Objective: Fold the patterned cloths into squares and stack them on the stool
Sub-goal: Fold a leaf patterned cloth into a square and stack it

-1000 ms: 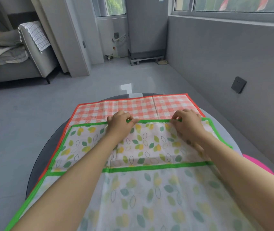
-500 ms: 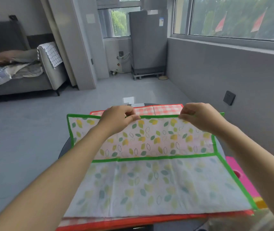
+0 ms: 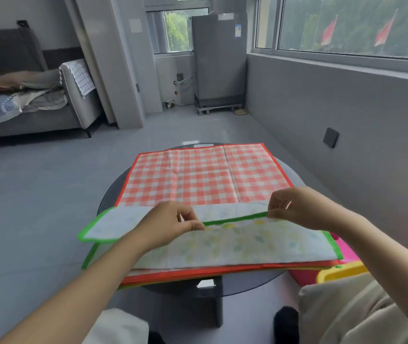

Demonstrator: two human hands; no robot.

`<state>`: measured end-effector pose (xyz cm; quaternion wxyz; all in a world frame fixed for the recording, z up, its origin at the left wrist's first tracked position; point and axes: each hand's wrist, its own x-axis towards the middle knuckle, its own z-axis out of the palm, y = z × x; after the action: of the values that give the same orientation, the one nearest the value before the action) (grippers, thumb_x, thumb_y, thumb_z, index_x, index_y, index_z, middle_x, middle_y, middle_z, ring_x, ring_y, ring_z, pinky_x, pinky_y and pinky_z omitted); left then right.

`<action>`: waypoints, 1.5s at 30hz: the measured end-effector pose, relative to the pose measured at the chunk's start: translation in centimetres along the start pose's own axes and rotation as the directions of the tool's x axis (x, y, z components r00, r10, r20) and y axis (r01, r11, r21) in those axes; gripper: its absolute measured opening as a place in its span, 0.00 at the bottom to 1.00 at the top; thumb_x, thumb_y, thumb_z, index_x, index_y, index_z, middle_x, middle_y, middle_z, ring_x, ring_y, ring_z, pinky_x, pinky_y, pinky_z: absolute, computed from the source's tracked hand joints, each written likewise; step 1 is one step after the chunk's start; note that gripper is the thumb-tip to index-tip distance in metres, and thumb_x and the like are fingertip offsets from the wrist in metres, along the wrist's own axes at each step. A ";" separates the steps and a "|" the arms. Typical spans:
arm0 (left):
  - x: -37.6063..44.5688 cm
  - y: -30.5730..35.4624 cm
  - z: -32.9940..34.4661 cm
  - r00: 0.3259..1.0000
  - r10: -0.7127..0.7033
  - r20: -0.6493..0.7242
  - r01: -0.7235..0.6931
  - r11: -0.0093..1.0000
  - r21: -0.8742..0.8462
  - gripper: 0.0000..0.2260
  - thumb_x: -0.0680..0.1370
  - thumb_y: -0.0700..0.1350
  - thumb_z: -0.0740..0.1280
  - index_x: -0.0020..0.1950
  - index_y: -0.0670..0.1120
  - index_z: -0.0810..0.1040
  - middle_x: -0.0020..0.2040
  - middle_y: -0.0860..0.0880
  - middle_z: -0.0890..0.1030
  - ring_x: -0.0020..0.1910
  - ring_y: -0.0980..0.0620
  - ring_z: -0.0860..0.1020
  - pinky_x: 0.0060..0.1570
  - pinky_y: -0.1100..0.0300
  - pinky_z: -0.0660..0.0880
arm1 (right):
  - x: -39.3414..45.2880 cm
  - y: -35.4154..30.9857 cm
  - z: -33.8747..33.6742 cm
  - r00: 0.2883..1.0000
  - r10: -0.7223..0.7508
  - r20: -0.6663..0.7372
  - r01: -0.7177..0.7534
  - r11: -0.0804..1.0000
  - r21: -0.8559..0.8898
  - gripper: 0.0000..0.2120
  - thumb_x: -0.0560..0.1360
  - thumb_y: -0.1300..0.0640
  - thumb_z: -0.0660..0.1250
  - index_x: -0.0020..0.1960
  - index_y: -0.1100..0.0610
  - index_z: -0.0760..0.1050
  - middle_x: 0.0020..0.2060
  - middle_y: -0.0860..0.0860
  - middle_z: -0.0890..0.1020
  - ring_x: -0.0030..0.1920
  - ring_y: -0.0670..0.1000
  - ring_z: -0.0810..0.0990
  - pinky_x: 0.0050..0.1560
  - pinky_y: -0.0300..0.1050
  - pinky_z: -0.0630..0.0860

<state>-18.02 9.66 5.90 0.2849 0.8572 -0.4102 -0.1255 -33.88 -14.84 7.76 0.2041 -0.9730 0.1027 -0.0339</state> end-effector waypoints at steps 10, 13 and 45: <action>-1.8 -2.3 3.9 0.990 -0.063 0.125 0.064 0.998 -0.011 0.06 0.69 0.54 0.74 0.37 0.54 0.82 0.38 0.58 0.80 0.36 0.60 0.74 0.39 0.65 0.72 | -1.8 1.6 4.5 0.982 0.005 0.191 -0.013 0.999 0.040 0.05 0.72 0.49 0.70 0.39 0.45 0.75 0.46 0.41 0.76 0.45 0.39 0.75 0.53 0.41 0.75; -1.8 -2.3 3.9 0.981 -0.054 0.187 0.051 0.998 0.022 0.08 0.67 0.57 0.75 0.39 0.55 0.81 0.38 0.58 0.79 0.37 0.60 0.74 0.39 0.66 0.72 | -1.8 2.0 5.1 0.976 -0.014 0.218 0.008 1.000 0.028 0.04 0.71 0.46 0.70 0.41 0.44 0.77 0.48 0.39 0.75 0.47 0.40 0.74 0.55 0.42 0.74; 6.7 -5.0 8.7 0.990 -0.084 0.114 0.014 0.860 0.511 0.25 0.81 0.58 0.41 0.75 0.59 0.34 0.77 0.54 0.36 0.76 0.52 0.35 0.73 0.43 0.35 | 5.8 5.5 10.6 0.928 0.357 -0.105 -0.371 0.901 -0.226 0.31 0.77 0.35 0.40 0.76 0.46 0.42 0.77 0.48 0.45 0.76 0.48 0.42 0.76 0.48 0.40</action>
<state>-14.55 3.65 -3.89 0.0176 0.9019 -0.4246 -0.0766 -28.12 -16.85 -3.98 0.0838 -0.9526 0.2921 -0.0119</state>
